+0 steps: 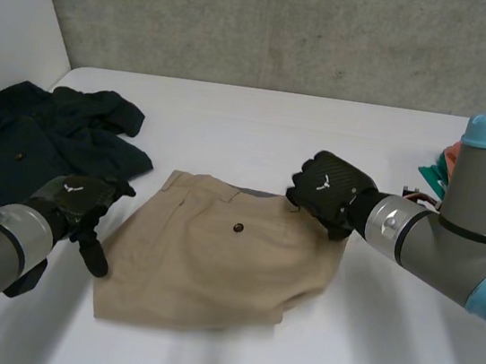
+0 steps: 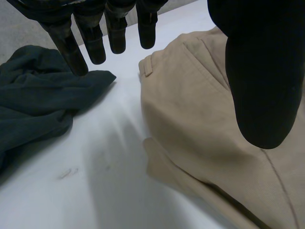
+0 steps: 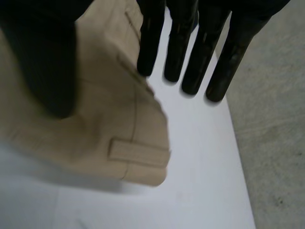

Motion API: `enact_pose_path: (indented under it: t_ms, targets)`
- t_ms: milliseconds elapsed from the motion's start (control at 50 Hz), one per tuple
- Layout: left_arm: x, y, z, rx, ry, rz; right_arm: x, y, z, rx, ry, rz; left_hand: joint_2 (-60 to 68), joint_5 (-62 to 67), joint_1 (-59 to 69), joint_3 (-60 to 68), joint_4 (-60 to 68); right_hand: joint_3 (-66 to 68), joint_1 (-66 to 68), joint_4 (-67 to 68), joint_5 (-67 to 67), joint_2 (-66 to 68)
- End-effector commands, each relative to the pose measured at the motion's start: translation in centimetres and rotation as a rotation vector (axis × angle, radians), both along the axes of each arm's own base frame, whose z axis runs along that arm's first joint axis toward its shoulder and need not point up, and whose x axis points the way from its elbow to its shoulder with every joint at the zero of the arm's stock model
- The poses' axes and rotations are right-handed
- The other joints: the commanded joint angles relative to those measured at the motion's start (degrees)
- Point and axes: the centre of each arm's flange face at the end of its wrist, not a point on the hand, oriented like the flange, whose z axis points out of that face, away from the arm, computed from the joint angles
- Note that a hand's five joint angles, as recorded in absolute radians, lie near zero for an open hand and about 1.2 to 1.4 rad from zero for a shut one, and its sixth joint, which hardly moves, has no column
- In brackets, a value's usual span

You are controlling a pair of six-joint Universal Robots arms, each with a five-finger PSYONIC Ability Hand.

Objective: Fold the laundry.

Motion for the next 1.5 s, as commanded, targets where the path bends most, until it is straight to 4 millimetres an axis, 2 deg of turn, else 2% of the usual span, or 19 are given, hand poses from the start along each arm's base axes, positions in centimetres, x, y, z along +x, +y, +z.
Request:
enact_pose_path:
  t_ms: [20, 80, 180, 220, 280, 360, 400, 460, 560, 760, 860, 920, 1020, 1280, 1360, 1380, 1440, 1460, 1500]
  targets:
    - [-0.6, -0.9, 0.5, -0.060, 0.015, -0.009, -0.8, 0.3, -0.7, 0.038, 0.028, -0.047, 0.25, -0.75, 0.77, -0.11, 0.29, 37.37, 39.61, 37.46, 38.48, 36.71]
    - [-0.8, -1.1, 0.8, -0.075, 0.021, -0.014, -2.0, 1.2, -1.0, 0.094, 0.054, -0.068, 0.25, -0.75, 0.77, -0.11, 0.29, 37.37, 39.61, 37.46, 38.48, 36.71]
    - [-1.0, -1.4, 1.6, -0.104, 0.029, -0.017, -6.2, 2.5, 0.8, 0.200, 0.077, -0.160, 0.25, -0.75, 0.77, -0.11, 0.29, 37.37, 39.61, 37.46, 38.48, 36.71]
    - [-1.0, -1.5, 1.8, -0.110, 0.031, -0.018, -7.1, 2.6, 1.1, 0.216, 0.078, -0.182, 0.25, -0.75, 0.77, -0.11, 0.29, 37.37, 39.61, 37.46, 38.48, 36.71]
    - [-1.2, -1.6, 1.9, -0.115, 0.033, -0.021, -7.8, 2.3, 1.2, 0.211, 0.063, -0.179, 0.09, -0.92, 0.61, -0.28, 0.12, 37.37, 39.61, 37.46, 38.48, 36.71]
    - [-1.5, -1.5, 1.9, -0.117, 0.036, -0.032, -7.6, 2.0, 1.4, 0.175, 0.043, -0.158, 0.08, -0.92, 0.61, -0.28, 0.12, 35.09, 37.33, 35.19, 36.21, 34.44]
    - [-1.7, -1.2, 1.8, -0.112, 0.035, -0.041, -7.6, 1.7, 1.8, 0.163, 0.026, -0.171, 0.08, -0.92, 0.61, -0.28, 0.12, 11.49, 13.73, 11.59, 12.61, 10.84]
    - [-2.0, -0.8, 1.5, -0.103, 0.032, -0.053, -7.6, 1.5, 2.2, 0.159, 0.012, -0.182, 0.08, -0.92, 0.61, -0.28, 0.12, 8.17, 10.41, 8.27, 9.29, 7.51]
    - [-2.0, -0.4, 1.4, -0.095, 0.028, -0.057, -7.1, 1.3, 2.8, 0.159, -0.027, -0.181, 0.08, -0.92, 0.61, -0.28, 0.12, -32.63, -30.39, -32.54, -31.52, -33.29]
    - [-1.7, -0.3, 1.4, -0.094, 0.027, -0.049, -5.0, 1.1, 3.5, 0.019, -0.044, -0.097, 0.08, -0.92, 0.61, -0.28, 0.12, -32.63, -30.39, -32.54, -31.52, -33.29]
    - [-1.7, -0.2, 1.4, -0.094, 0.027, -0.048, -4.0, -0.5, 1.1, -0.017, -0.026, -0.064, 0.08, -0.92, 0.61, -0.28, 0.12, -32.63, -30.39, -32.54, -31.52, -33.29]
    - [-1.7, -0.2, 1.5, -0.095, 0.027, -0.048, -3.6, -0.9, 0.6, -0.039, -0.034, -0.052, 0.08, -0.92, 0.61, -0.28, 0.12, -31.88, -29.64, -31.79, -30.77, -32.54]
    - [-1.7, -0.2, 1.5, -0.095, 0.028, -0.049, -2.1, -0.4, 0.4, -0.087, -0.080, 0.010, 0.08, -0.92, 0.60, -0.28, 0.12, -30.19, -27.96, -30.10, -29.08, -30.85]
    - [-1.6, -0.4, 1.4, -0.097, 0.028, -0.046, -1.8, -0.5, 1.2, -0.108, -0.108, 0.011, -0.08, -1.09, 0.44, -0.45, -0.05, -29.69, -27.45, -29.60, -28.58, -30.35]
    - [-1.7, -0.3, 1.4, -0.095, 0.029, -0.049, -2.1, -0.9, 0.8, -0.097, -0.099, 0.003, -0.08, -1.09, 0.44, -0.45, -0.05, -16.62, -14.38, -16.52, -15.50, -17.28]
    - [-1.7, -0.3, 1.4, -0.095, 0.028, -0.049, -2.1, -1.0, 0.2, -0.080, -0.095, 0.006, -0.08, -1.09, 0.44, -0.45, -0.05, -1.58, 0.66, -1.49, -0.47, -2.24]
    - [-1.7, -0.3, 1.4, -0.096, 0.029, -0.050, -2.0, -1.4, -1.3, -0.059, -0.074, 0.001, -0.08, -1.09, 0.44, -0.45, -0.05, 31.26, 33.50, 31.36, 32.38, 30.61]
    - [-1.7, -0.3, 1.4, -0.096, 0.030, -0.050, -2.0, -2.1, -1.4, -0.062, -0.071, -0.014, -0.08, -1.09, 0.44, -0.45, -0.05, 37.31, 39.54, 37.40, 38.42, 36.65]
    - [-1.7, -0.3, 1.4, -0.096, 0.029, -0.050, -1.9, -2.6, -1.1, -0.073, -0.069, -0.025, -0.08, -1.09, 0.44, -0.45, -0.05, 37.37, 39.61, 37.46, 38.48, 36.71]
